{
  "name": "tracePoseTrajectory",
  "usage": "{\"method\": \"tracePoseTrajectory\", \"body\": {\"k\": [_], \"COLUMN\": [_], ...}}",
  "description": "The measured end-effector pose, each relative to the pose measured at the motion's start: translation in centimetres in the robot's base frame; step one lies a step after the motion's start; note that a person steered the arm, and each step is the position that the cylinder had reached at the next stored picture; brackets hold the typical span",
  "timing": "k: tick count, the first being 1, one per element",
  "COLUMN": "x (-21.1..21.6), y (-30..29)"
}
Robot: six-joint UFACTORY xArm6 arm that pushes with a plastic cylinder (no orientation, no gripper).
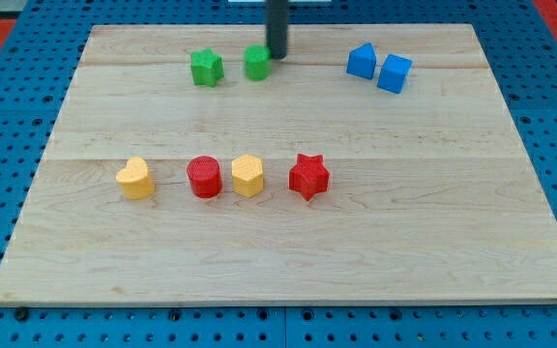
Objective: Push green circle and green star a bit up
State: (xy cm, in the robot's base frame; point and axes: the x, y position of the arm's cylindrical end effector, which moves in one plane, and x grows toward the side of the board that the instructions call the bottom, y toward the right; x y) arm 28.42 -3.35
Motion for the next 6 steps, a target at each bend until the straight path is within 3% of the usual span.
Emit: {"method": "tracePoseTrajectory", "body": {"k": [1,2,4,5,6], "x": [2.0,6.5,10.7,7.1,9.1], "y": [-2.4,2.1,-4.7,-7.4,-6.7]}}
